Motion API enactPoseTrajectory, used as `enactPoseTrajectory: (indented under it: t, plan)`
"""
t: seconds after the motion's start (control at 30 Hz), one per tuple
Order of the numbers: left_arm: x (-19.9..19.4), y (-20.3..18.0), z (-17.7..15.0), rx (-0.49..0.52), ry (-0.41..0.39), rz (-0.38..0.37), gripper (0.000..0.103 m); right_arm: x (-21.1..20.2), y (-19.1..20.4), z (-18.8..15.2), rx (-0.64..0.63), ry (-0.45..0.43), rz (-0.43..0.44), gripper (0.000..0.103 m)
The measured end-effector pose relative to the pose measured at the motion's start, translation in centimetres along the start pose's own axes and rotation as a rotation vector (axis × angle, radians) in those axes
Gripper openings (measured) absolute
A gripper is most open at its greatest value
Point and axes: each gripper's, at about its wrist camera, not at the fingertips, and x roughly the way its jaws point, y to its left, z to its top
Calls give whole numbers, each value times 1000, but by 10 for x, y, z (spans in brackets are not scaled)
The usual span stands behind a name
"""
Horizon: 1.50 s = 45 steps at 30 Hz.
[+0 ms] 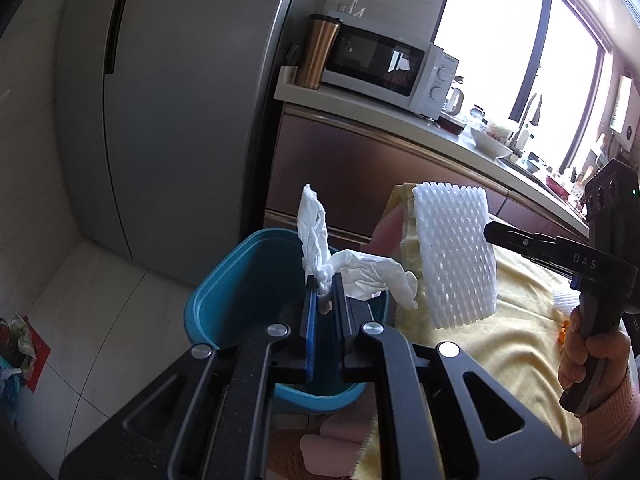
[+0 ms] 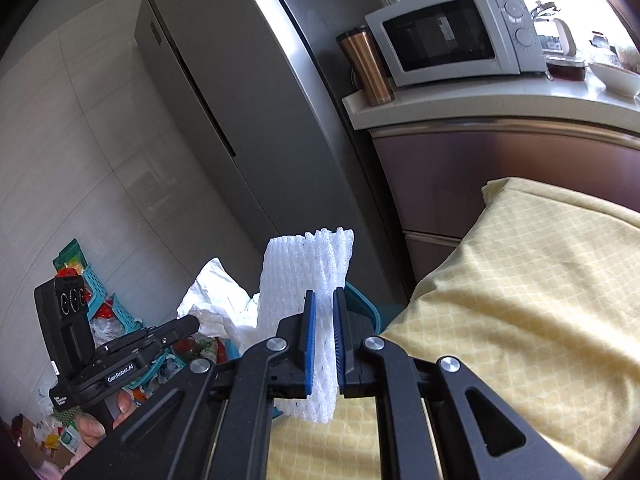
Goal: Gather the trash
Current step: 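Carry the tissue and foam net with both tools over the wastebasket, then open both tools to drop the tissue and foam net into the wastebasket, then move both open tools back over the table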
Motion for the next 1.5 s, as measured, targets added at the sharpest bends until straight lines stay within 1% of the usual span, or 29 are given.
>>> enactPoseTrajectory:
  t: [0.4, 0.73, 0.9, 1.03, 1.2, 1.33, 1.5]
  plan:
    - [40, 13, -4, -14, 68, 56, 8, 62, 2, 3, 32, 94, -35, 7]
    - [70, 22, -16, -29, 124, 108, 8, 100, 4, -2, 54, 171, -60, 8]
    - [93, 23, -17, -35, 162, 132, 8, 116, 3, 0, 77, 214, -64, 9]
    - [111, 26, -21, -56, 191, 134, 12, 127, 5, 0, 77, 249, -58, 13]
    - [129, 30, -28, -84, 218, 114, 12, 125, 7, -2, 75, 242, -55, 16]
    - [134, 26, -32, -86, 221, 105, 15, 117, 4, -5, 80, 230, -41, 18]
    - [116, 17, -33, -61, 177, 81, 26, 95, -2, -9, 80, 209, -14, 21]
